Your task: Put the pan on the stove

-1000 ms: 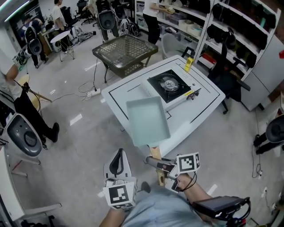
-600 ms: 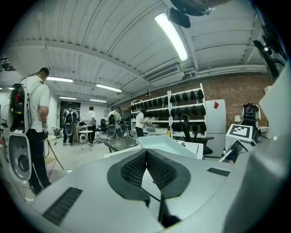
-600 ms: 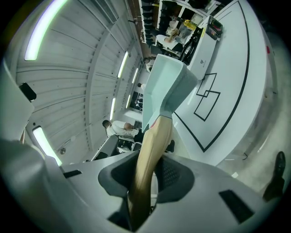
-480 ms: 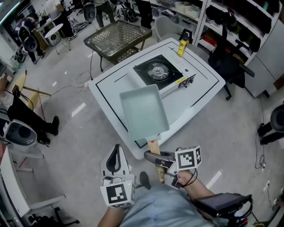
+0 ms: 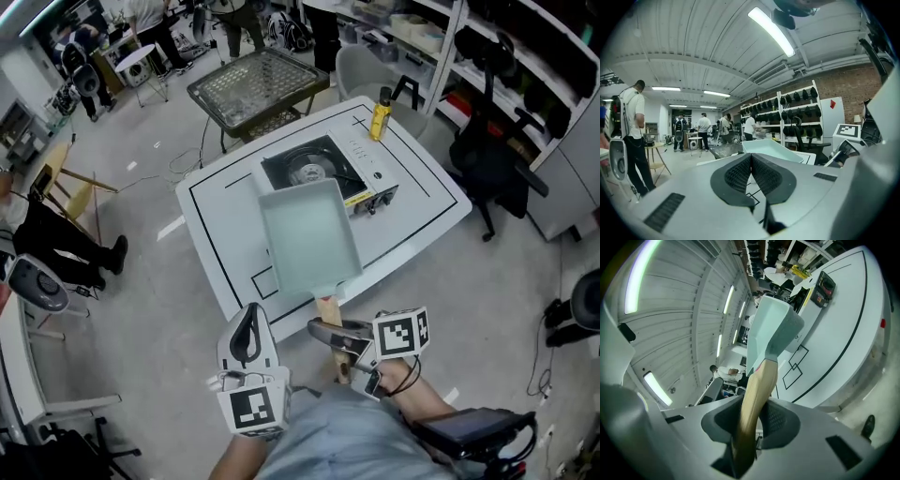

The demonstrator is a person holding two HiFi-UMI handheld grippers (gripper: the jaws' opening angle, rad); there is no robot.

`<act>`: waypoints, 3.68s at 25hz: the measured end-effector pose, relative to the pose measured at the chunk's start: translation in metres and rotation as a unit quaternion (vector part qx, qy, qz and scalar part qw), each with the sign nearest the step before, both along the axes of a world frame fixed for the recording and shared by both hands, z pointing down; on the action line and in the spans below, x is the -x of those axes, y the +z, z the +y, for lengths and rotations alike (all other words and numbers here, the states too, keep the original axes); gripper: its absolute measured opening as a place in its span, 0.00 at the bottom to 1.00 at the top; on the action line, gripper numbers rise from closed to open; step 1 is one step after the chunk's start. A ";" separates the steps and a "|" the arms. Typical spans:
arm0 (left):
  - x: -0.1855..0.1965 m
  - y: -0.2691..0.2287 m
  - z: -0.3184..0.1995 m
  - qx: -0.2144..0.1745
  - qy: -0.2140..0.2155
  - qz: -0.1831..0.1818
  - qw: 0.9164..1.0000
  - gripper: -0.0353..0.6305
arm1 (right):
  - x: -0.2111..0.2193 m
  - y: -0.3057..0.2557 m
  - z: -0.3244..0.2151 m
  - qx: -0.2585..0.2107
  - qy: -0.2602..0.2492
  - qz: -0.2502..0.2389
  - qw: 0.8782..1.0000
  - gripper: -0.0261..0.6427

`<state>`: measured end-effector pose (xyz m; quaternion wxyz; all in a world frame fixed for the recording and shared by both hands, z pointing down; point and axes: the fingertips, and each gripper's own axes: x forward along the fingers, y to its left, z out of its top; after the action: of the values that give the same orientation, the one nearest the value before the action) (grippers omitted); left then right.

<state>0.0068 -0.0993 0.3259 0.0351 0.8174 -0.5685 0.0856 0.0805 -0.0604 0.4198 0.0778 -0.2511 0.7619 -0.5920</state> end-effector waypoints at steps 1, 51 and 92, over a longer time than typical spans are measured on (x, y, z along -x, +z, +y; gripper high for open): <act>-0.009 0.000 -0.001 0.000 -0.007 0.000 1.000 0.08 | -0.011 0.000 -0.002 -0.001 -0.004 0.004 1.000 0.22; -0.063 -0.016 -0.233 -0.008 -0.074 0.037 0.997 0.08 | -0.090 -0.026 -0.249 0.005 -0.093 0.010 0.996 0.22; -0.050 0.025 -0.269 0.049 -0.078 0.056 0.994 0.08 | -0.083 0.010 -0.263 0.094 -0.124 -0.019 0.988 0.22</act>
<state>0.0565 -0.3682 0.3512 0.1138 0.7712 -0.6230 0.0648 0.1636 -0.3233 0.4297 -0.0058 -0.1500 0.7266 -0.6704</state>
